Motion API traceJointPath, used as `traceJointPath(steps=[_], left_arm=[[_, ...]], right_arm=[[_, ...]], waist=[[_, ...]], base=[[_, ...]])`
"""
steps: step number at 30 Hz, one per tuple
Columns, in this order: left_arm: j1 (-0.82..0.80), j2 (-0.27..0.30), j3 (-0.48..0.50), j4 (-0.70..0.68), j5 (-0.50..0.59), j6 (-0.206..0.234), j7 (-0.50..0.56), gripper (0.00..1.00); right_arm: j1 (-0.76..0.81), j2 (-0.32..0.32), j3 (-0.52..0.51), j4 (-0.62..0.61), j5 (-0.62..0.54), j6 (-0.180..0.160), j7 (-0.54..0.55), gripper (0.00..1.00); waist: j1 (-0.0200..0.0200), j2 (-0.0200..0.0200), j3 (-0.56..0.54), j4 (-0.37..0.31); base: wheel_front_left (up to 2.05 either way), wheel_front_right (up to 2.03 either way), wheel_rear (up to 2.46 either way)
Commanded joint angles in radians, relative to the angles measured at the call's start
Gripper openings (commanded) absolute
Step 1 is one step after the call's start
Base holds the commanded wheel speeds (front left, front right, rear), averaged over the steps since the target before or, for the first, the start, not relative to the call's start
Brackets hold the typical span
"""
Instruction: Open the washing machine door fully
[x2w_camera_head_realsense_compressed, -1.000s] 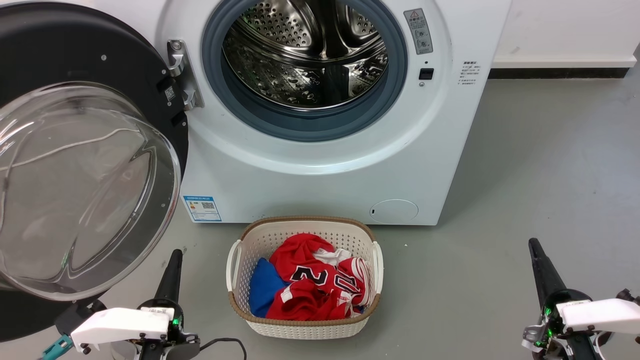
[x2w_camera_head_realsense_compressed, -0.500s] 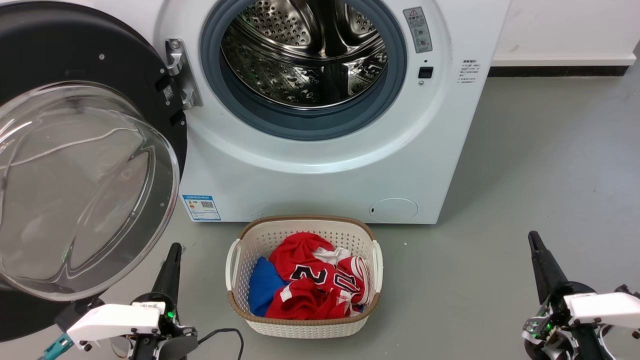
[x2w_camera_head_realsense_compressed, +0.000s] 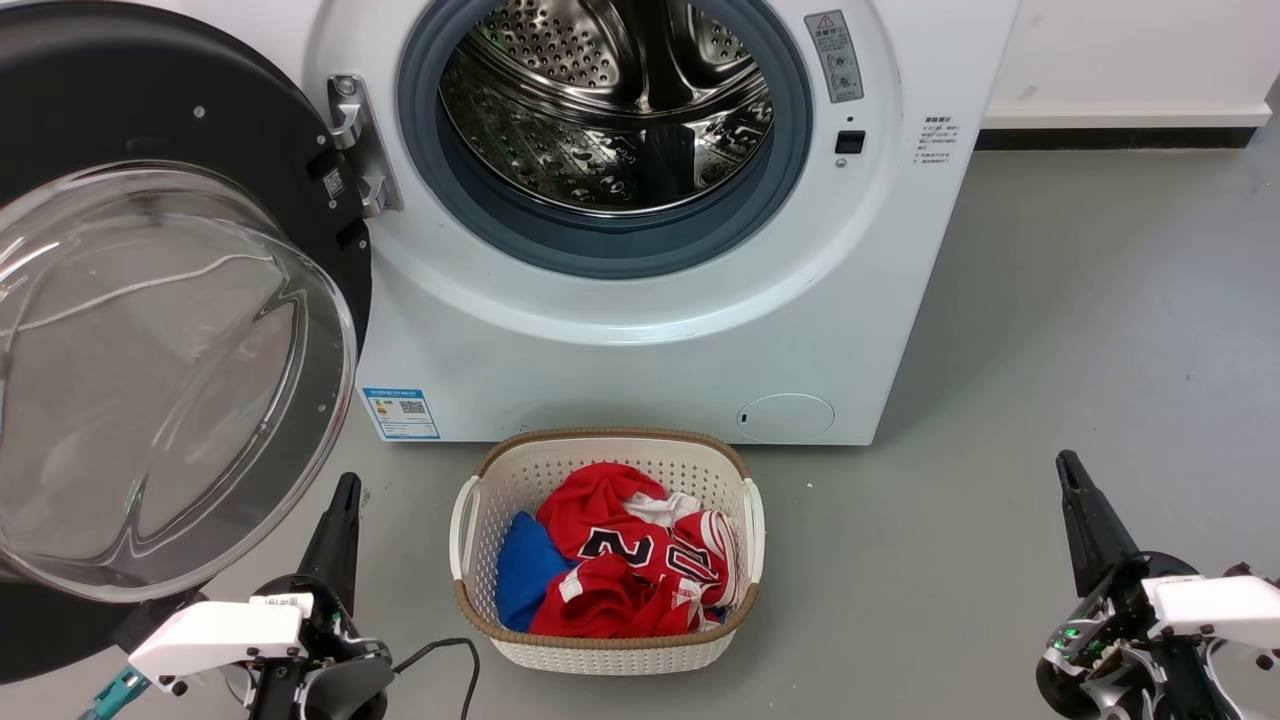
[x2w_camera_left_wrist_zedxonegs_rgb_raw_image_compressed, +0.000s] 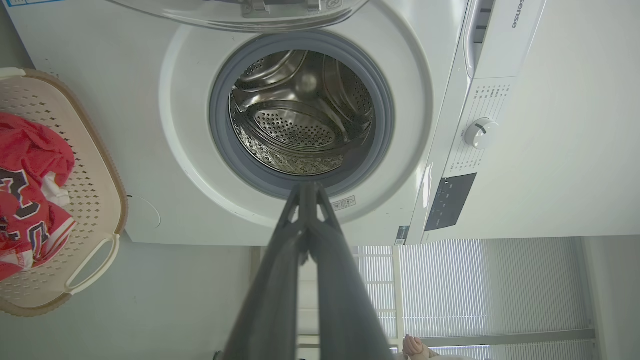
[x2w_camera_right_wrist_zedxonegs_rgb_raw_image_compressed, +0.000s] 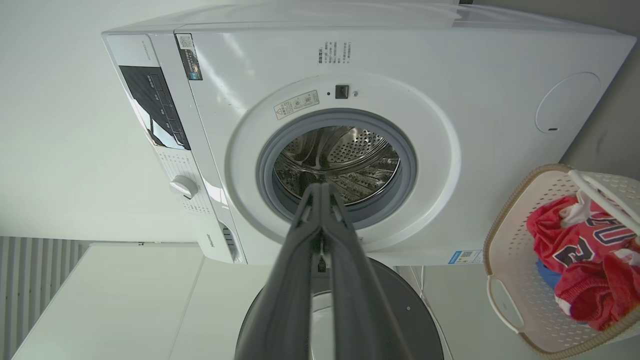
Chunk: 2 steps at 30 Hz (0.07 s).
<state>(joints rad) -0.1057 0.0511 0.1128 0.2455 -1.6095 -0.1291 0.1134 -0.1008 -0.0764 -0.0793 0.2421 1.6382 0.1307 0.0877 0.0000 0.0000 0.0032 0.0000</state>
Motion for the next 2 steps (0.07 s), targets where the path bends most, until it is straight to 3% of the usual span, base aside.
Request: traceJointPath(steps=[1,2], left_arm=[[-0.008,-0.002,0.004,0.001,-0.004,-0.004,0.005,0.0],[-0.008,-0.001,0.004,0.001,-0.004,-0.004,0.004,0.0]], right_arm=[[-0.012,0.002,-0.001,0.003,0.004,0.0,0.001,0.0],[-0.012,0.003,-0.002,0.003,0.004,0.0,0.001,0.0]], waist=[[0.0,0.0,0.0,0.0],[0.0,0.0,0.0,0.0]], base=[[0.0,0.0,0.0],[0.0,0.0,0.0]])
